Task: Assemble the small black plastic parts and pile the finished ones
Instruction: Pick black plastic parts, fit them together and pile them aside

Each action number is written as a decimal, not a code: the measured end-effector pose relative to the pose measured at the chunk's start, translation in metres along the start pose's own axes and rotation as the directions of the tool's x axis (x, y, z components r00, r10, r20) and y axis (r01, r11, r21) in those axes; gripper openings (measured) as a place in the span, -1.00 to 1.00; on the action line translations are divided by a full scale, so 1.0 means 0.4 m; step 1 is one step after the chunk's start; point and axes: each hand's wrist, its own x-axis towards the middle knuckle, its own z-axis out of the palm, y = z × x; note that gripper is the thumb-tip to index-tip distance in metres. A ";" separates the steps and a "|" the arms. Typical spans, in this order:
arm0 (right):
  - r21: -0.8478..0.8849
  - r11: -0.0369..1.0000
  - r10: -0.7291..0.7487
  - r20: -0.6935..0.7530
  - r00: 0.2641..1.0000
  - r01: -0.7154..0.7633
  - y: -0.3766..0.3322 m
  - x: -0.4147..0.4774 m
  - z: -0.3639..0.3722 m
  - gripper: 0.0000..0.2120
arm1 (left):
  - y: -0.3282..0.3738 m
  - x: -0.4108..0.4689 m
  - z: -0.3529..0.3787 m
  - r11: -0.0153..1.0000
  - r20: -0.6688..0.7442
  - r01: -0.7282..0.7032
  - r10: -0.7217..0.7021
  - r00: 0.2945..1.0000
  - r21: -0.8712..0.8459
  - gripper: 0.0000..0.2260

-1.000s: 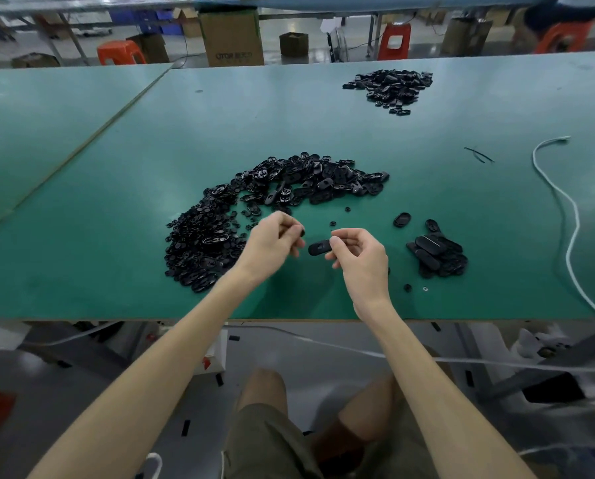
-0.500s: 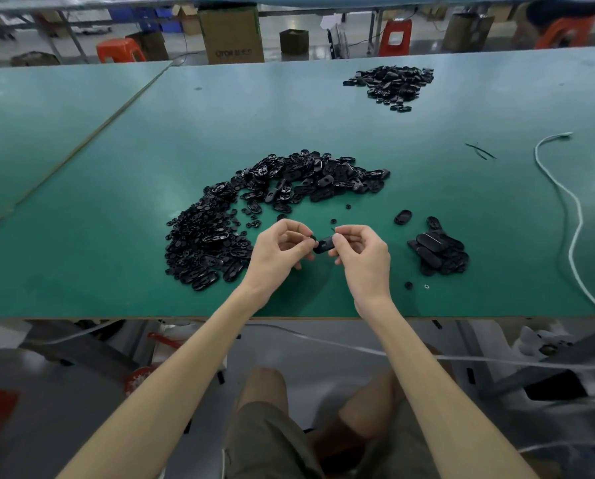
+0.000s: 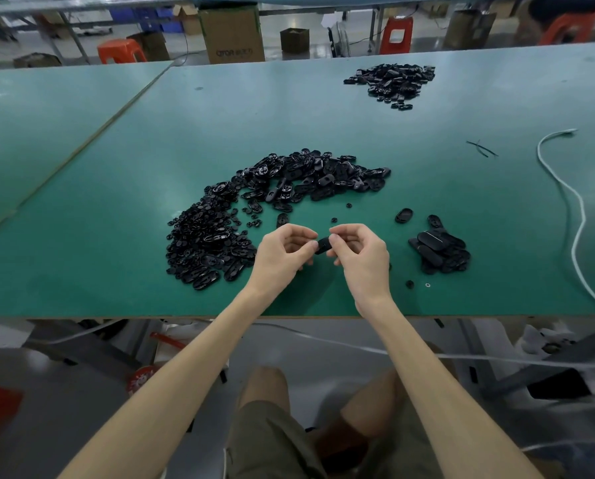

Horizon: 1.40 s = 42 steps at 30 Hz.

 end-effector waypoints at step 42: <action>-0.141 0.989 -0.023 0.083 0.996 0.035 0.005 -0.001 0.002 -0.94 | 0.003 0.000 0.005 0.978 -0.043 -0.061 0.071 0.997 0.201 -0.94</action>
